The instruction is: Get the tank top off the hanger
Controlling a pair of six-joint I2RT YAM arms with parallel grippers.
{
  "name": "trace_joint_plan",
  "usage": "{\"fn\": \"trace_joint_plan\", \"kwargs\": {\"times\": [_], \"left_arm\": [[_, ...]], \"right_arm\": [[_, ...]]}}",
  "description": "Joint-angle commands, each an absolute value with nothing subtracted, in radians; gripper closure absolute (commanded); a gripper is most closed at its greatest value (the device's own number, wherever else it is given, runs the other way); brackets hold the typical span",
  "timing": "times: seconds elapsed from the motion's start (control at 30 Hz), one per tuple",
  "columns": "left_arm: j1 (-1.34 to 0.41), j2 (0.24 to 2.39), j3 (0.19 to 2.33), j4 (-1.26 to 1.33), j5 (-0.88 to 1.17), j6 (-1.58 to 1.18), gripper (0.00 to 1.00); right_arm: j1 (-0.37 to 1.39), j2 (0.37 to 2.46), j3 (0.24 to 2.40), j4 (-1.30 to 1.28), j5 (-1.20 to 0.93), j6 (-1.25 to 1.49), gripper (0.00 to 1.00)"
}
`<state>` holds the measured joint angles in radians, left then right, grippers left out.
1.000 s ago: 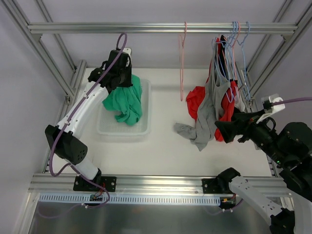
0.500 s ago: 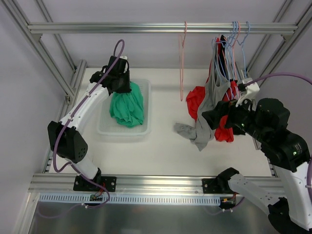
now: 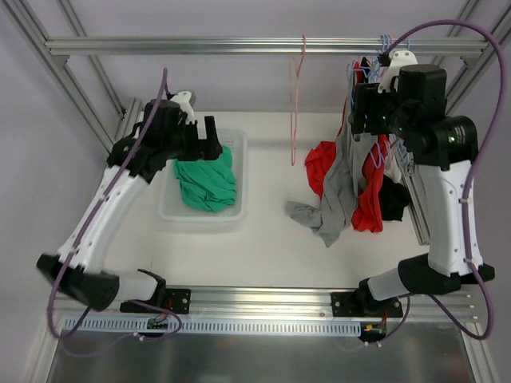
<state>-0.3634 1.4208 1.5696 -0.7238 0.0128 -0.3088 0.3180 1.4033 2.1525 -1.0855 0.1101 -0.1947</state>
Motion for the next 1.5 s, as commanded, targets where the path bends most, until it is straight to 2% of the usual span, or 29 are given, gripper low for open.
{"fn": "trace_joint_plan", "kwargs": {"times": [0.0, 0.07, 0.17, 0.3, 0.43, 0.63, 0.77, 0.83, 0.9, 0.93, 1.0, 1.1, 1.47], "left_arm": [[-0.443, 1.174, 1.494, -0.749, 0.092, -0.293, 0.01], [-0.478, 1.112, 1.393, -0.747, 0.101, -0.304, 0.01], [-0.560, 0.996, 1.270, -0.747, 0.069, -0.310, 0.01], [-0.586, 0.914, 1.139, -0.747, 0.049, -0.318, 0.01], [-0.587, 0.884, 1.083, -0.747, 0.023, -0.314, 0.01], [-0.586, 0.853, 1.048, -0.747, 0.032, -0.319, 0.01], [-0.587, 0.828, 1.029, -0.746, 0.028, -0.318, 0.01], [-0.586, 0.822, 1.016, -0.746, 0.020, -0.316, 0.01], [-0.586, 0.813, 1.000, -0.742, 0.017, -0.314, 0.01], [-0.586, 0.810, 0.996, -0.742, 0.011, -0.314, 0.01], [-0.586, 0.801, 0.973, -0.738, 0.008, -0.313, 0.01], [-0.586, 0.789, 0.927, -0.729, 0.003, -0.319, 0.01], [-0.589, 0.698, 0.870, -0.704, -0.026, -0.334, 0.01]], "right_arm": [[0.276, 1.462, 2.255, -1.149, 0.169, -0.261, 0.34], [0.255, 1.511, 2.290, -1.147, 0.153, -0.273, 0.41], [0.249, 1.552, 2.299, -1.138, 0.170, -0.290, 0.44], [0.247, 1.559, 2.295, -1.137, 0.193, -0.298, 0.44], [0.239, 1.569, 2.278, -1.123, 0.180, -0.298, 0.44], [0.221, 1.624, 2.261, -1.097, 0.179, -0.290, 0.55], [0.219, 1.643, 2.266, -1.075, 0.147, -0.267, 0.73], [0.225, 1.643, 2.255, -1.063, 0.141, -0.255, 0.76], [0.230, 1.643, 2.246, -1.043, 0.140, -0.242, 0.85], [0.235, 1.643, 2.243, -1.037, 0.141, -0.235, 0.92], [0.251, 1.641, 2.241, -1.016, 0.149, -0.209, 0.99], [0.290, 1.618, 2.221, -0.955, 0.189, -0.163, 1.00], [0.324, 1.543, 2.166, -0.764, 0.063, -0.095, 1.00]]}}
